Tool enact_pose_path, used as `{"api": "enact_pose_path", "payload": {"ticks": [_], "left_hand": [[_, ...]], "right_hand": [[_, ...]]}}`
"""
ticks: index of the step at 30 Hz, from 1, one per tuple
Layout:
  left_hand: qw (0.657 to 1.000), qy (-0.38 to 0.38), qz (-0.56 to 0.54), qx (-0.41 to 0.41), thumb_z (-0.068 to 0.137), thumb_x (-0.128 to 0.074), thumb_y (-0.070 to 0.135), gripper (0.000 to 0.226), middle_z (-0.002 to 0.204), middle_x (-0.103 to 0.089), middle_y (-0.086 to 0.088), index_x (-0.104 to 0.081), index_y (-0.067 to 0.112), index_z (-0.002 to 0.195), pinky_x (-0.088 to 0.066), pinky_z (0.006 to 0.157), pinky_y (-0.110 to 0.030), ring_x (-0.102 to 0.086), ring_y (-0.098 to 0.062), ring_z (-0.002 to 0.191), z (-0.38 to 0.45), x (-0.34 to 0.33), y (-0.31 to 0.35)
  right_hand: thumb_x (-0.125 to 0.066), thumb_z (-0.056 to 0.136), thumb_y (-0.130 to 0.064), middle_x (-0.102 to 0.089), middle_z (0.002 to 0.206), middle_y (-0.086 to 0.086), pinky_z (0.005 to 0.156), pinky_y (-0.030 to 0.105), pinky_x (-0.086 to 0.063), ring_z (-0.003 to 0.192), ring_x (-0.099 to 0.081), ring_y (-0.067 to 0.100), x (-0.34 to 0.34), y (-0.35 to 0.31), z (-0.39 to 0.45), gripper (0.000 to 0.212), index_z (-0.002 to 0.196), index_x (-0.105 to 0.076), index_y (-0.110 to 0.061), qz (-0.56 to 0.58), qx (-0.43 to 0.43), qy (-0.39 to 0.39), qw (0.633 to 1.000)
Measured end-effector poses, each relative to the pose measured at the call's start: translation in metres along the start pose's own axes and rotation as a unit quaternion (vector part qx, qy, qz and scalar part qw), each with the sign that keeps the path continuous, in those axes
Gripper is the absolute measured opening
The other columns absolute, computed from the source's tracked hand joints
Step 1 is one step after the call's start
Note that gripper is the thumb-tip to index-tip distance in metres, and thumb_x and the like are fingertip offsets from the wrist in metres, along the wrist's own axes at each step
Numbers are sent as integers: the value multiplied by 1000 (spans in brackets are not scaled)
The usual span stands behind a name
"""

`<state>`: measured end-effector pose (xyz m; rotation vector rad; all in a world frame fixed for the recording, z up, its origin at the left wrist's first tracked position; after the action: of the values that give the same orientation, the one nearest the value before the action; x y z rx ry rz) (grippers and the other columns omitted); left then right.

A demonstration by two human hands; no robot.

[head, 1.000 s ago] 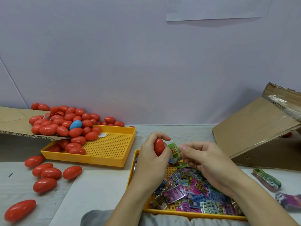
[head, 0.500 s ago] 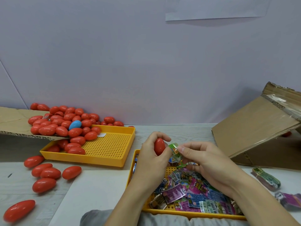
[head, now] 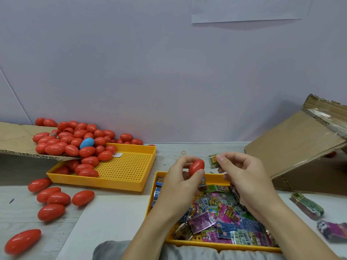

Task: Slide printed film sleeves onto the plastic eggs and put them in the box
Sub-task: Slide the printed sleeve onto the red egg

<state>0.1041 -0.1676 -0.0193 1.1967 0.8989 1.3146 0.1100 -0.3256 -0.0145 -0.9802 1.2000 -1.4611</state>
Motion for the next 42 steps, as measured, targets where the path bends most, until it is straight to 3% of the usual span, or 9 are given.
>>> {"api": "enact_pose_path", "payload": {"ticks": [9,14,18,24,29,35,39,42], "left_hand": [[999,4,-34,-6,87,-73,9,24,108,-65,-6,-61,18,105,-55,66,-22,-68,-14,82,3,1,-4],[997,39,-62,-13,85,-77,21,19,99,-70,0,-66,19,100,-61,72,-30,-73,-18,86,4,4,-4],[997,57,-54,-17,86,-76,19,14,95,-71,5,-67,20,97,-61,78,-42,-73,-20,86,4,6,-4],[996,65,-51,-27,83,-79,14,24,100,-70,4,-63,19,101,-62,75,-34,-72,-16,87,4,7,-4],[997,53,-39,-49,79,-82,11,26,97,-70,8,-65,20,96,-60,71,-27,-70,-12,92,4,7,-4],[997,32,-21,-70,78,-83,11,25,96,-71,8,-67,24,92,-61,79,-41,-70,-12,94,3,5,-2],[996,44,-41,-71,84,-79,19,13,93,-74,2,-69,23,90,-61,81,-45,-72,-16,92,3,6,0],[995,52,-56,-57,82,-79,15,21,94,-74,5,-65,21,97,-62,78,-44,-72,-13,90,3,7,0]], "right_hand": [[-69,89,-15,-74,77,-6,65,14,-52,73,-68,3,-4,-6,-4,9,82,-75,-18,-39,62,-52,996],[-73,85,-18,-75,81,-7,69,14,-53,78,-70,5,-4,-9,-7,5,82,-75,-22,-63,81,-59,993],[-76,82,-16,-75,82,-12,69,11,-51,81,-69,2,-6,-10,-8,8,83,-75,-24,-81,91,-66,990],[-75,83,-20,-75,84,-14,72,14,-52,85,-68,0,-5,-11,-9,6,83,-75,-26,-81,90,-57,991],[-73,85,-24,-74,86,-19,85,22,-48,91,-66,-4,-5,-12,-9,5,83,-76,-28,-106,101,-38,988],[-73,84,-26,-73,80,-13,70,13,-50,83,-66,3,-4,-11,-8,4,80,-76,-27,-106,92,-28,990],[-74,84,-24,-73,80,-13,67,11,-50,80,-67,2,-5,-12,-9,2,82,-76,-25,-94,86,-30,991],[-75,83,-20,-74,78,-13,66,11,-50,77,-67,1,-5,-12,-9,5,80,-75,-24,-79,82,-33,993]]}}
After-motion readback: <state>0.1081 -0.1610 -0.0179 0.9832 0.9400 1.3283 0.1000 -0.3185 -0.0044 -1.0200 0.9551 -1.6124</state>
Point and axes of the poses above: each hand's wrist, its own z-axis towards the middle knuckle, its own x-axis out of the back of the hand, y = z × x, the point moved 3 cm from there along z, towards the middle knuckle
